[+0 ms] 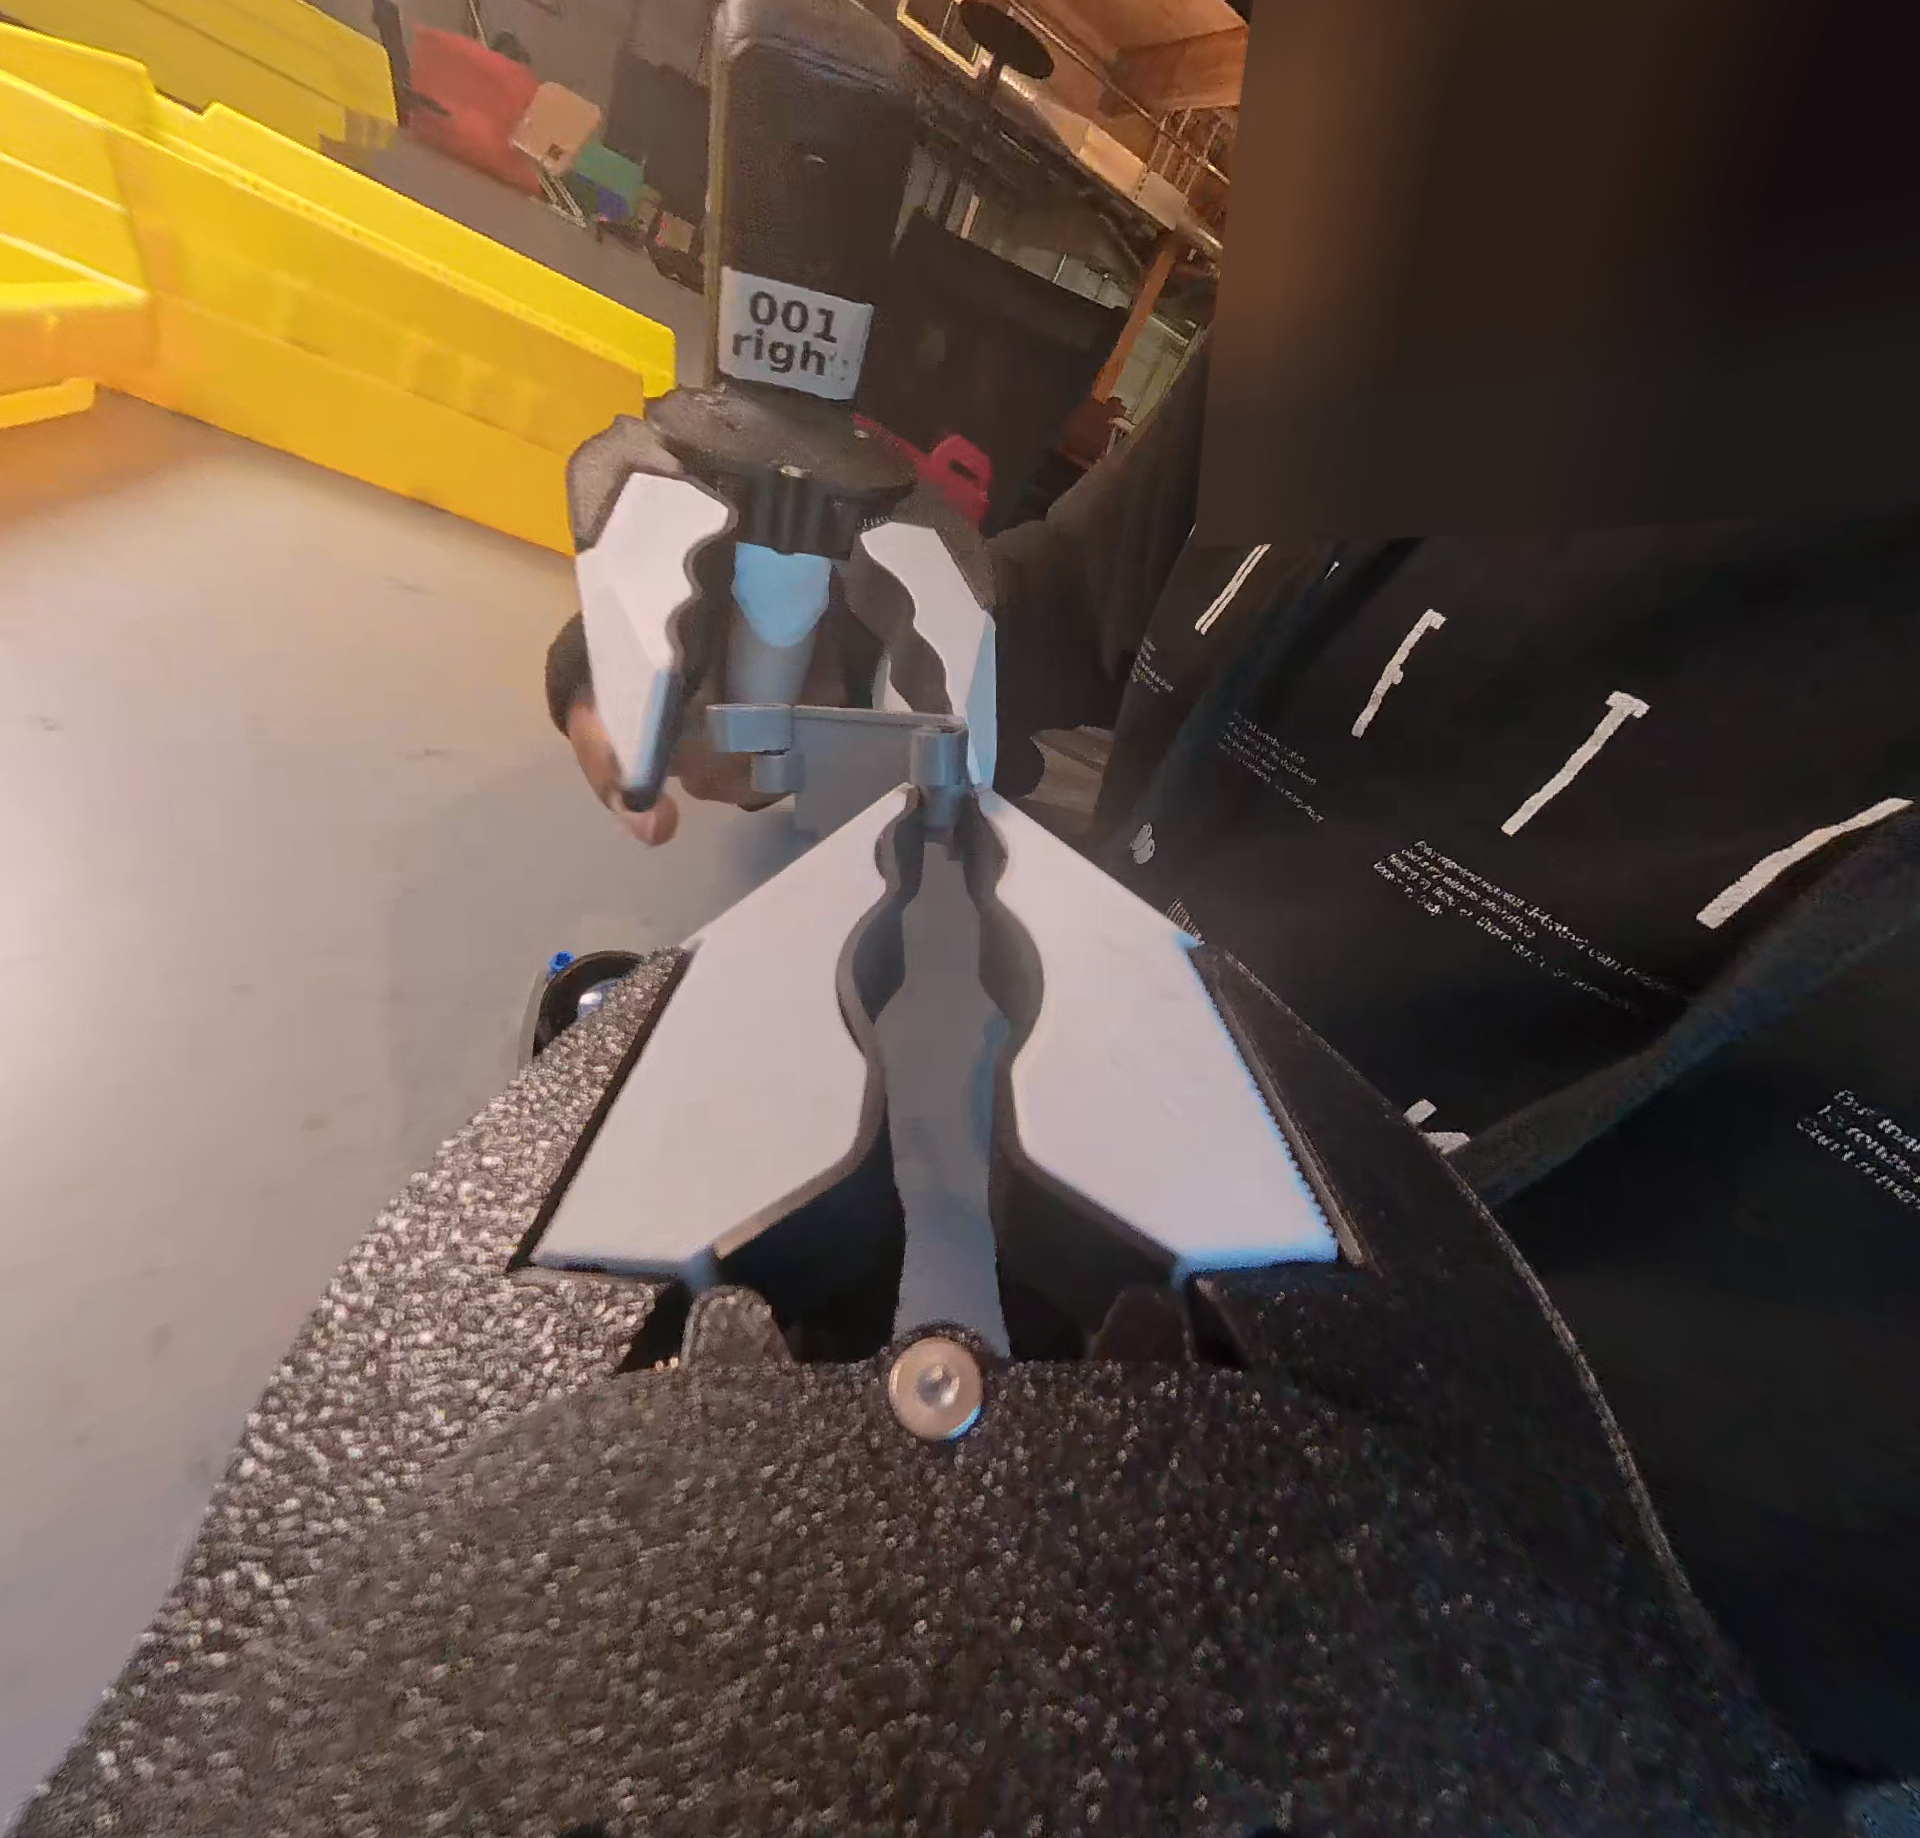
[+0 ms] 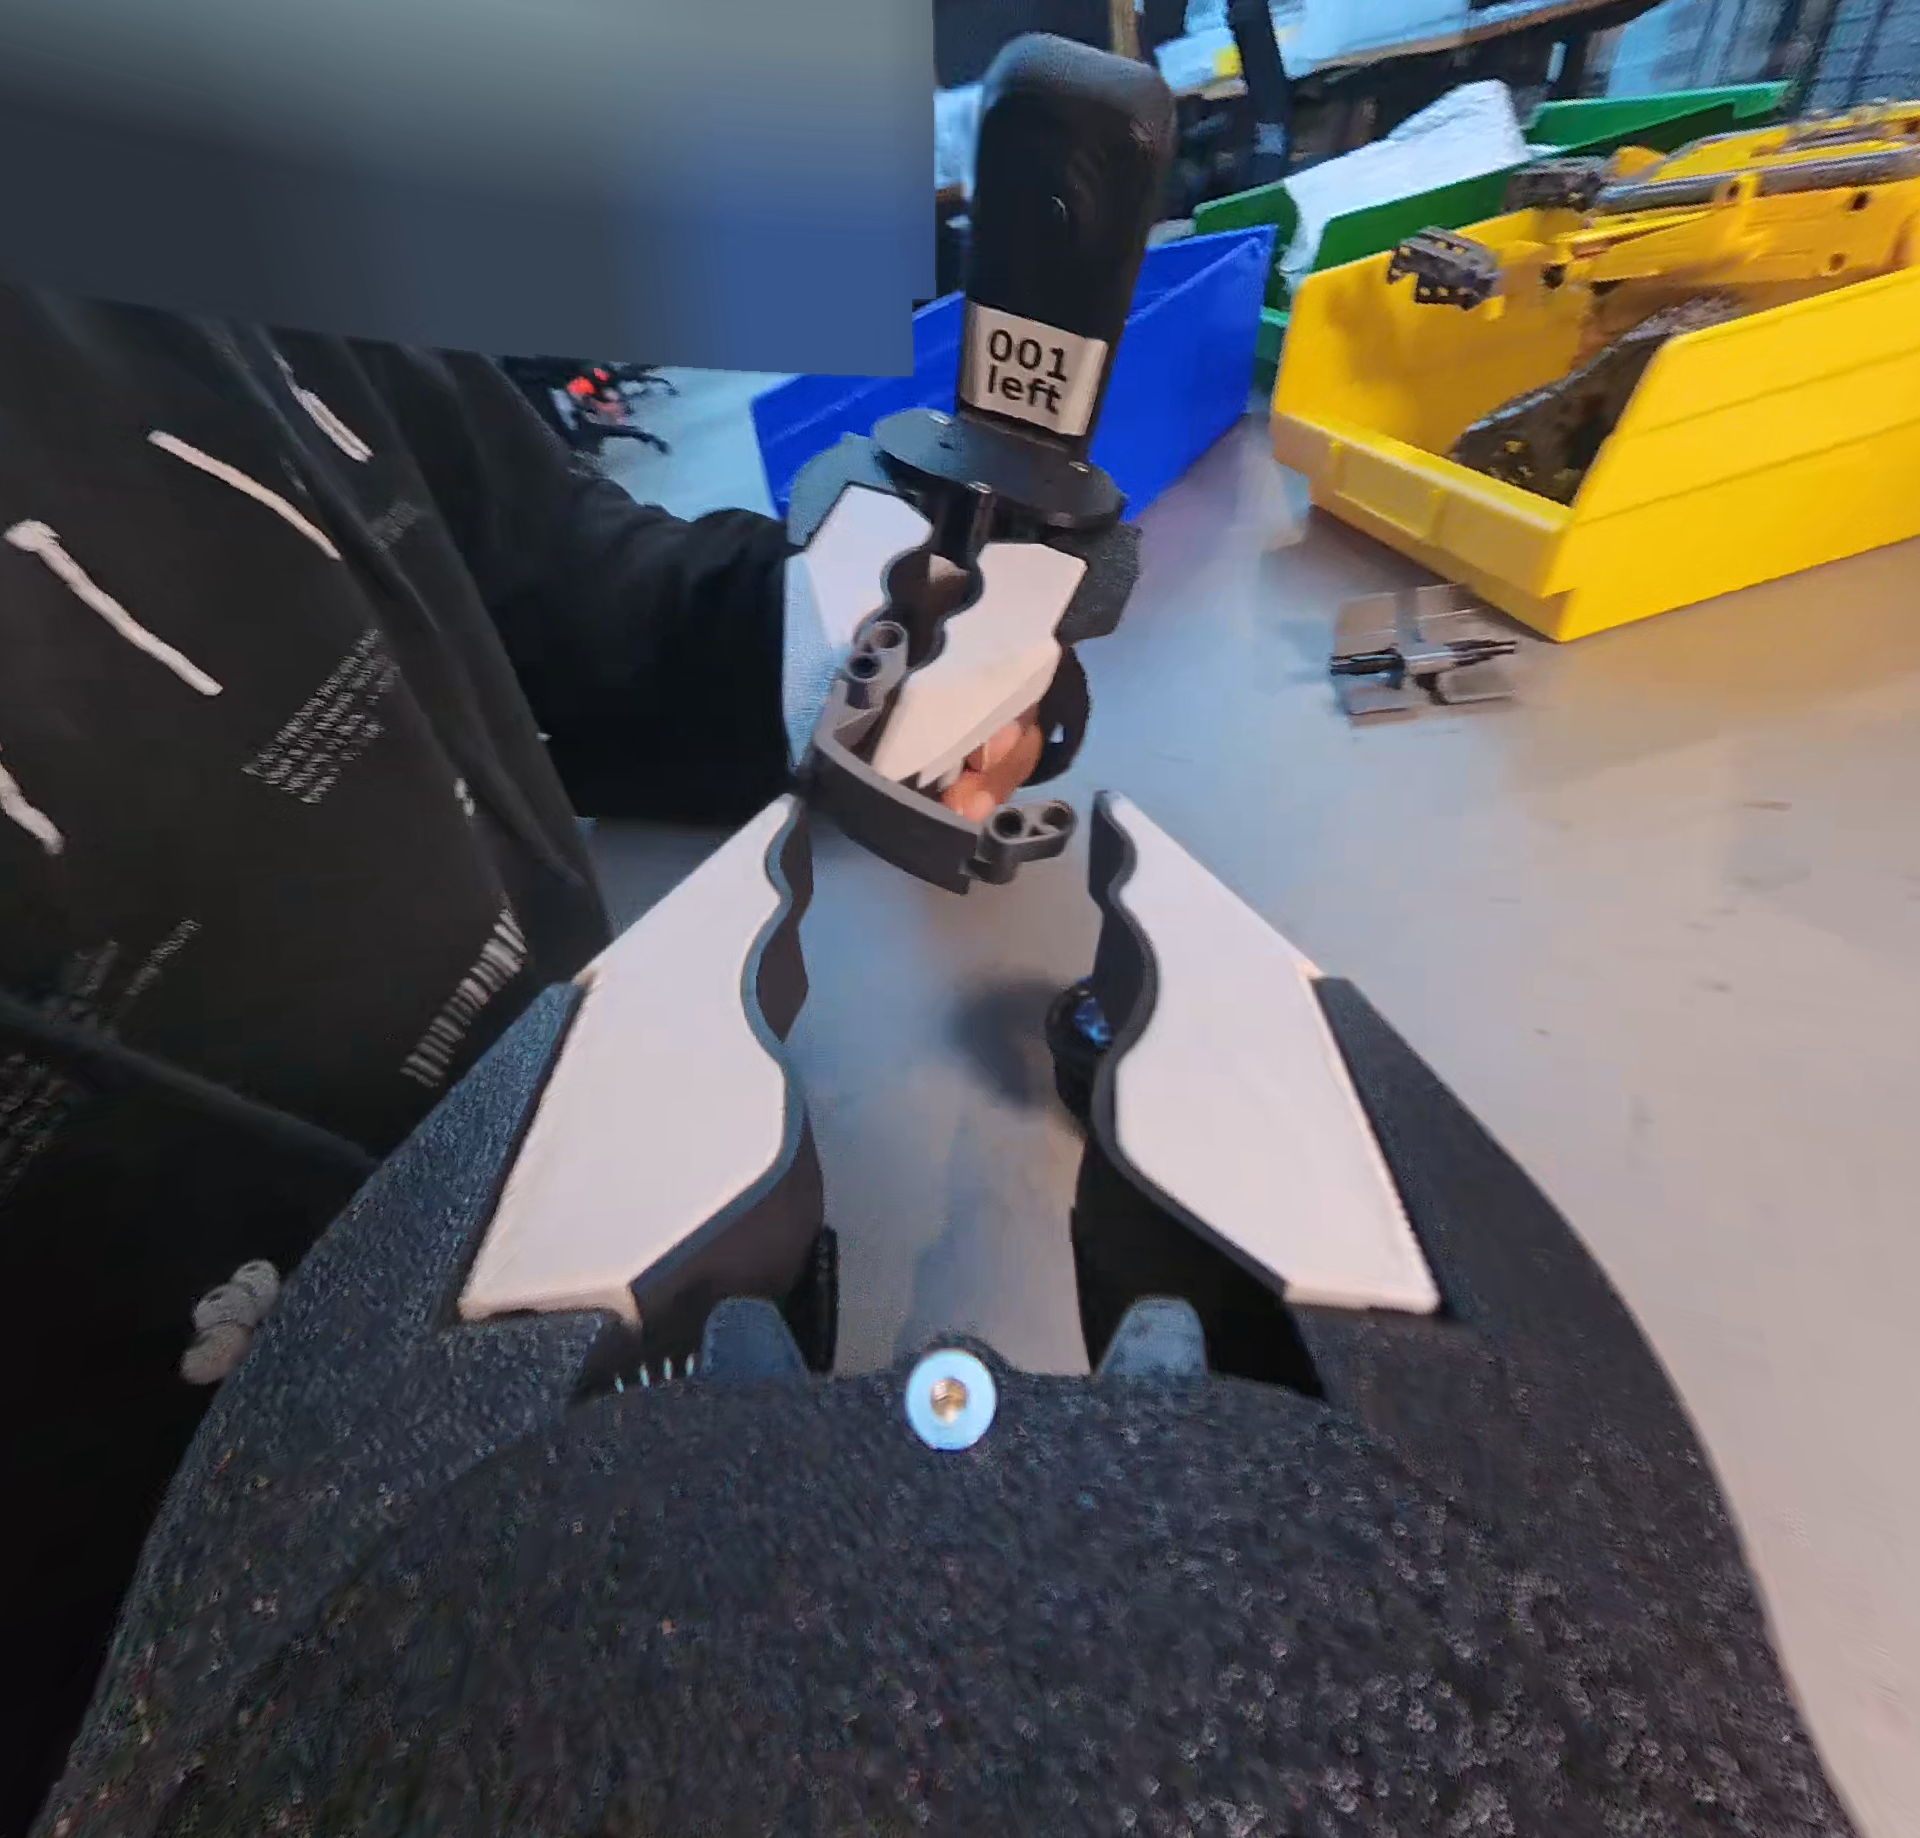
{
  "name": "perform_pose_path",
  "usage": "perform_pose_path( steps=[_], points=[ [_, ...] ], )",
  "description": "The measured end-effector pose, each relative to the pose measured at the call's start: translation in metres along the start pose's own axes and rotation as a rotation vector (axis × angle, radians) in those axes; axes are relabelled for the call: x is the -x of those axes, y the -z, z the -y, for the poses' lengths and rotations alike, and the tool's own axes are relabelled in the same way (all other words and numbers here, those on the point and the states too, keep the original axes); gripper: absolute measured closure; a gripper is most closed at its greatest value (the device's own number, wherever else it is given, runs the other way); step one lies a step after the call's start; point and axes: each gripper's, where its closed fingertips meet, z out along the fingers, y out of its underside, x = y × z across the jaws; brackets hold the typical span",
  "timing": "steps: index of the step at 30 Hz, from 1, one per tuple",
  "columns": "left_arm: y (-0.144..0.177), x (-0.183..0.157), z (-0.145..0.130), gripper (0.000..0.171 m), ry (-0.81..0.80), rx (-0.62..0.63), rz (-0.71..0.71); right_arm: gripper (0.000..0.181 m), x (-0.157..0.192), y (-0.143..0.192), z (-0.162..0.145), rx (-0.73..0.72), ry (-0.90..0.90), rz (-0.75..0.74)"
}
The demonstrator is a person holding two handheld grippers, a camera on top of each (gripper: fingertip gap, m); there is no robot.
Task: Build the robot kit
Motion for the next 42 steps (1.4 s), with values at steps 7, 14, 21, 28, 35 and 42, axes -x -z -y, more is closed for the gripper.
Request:
perform_pose_path(
  steps=[7,14,21,28,35,42],
  points=[
    [0.007,0.006,-0.002,0.162,0.030,0.010,0.026,0.148,-0.003,0.006,0.004,-0.017,-0.010,0.054],
    [0.016,0.028,-0.020,0.156,0.012,0.166,0.158,0.162,-0.011,0.014,-0.016,0.097,-0.016,0.033],
    [0.027,0.042,-0.042,0.148,-0.099,0.399,0.215,0.173,-0.011,0.013,-0.028,0.172,-0.056,0.138],
    [0.033,0.054,-0.028,0.138,-0.161,0.390,0.198,0.174,-0.003,0.015,-0.016,0.123,-0.088,0.313],
    [0.013,0.027,-0.014,0.135,-0.189,0.260,0.028,0.174,0.014,0.012,0.006,0.000,-0.177,0.497],
    [0.018,0.038,-0.015,0.140,-0.125,0.251,0.182,0.172,-0.001,0.013,-0.009,0.067,-0.192,0.382]
  ],
)
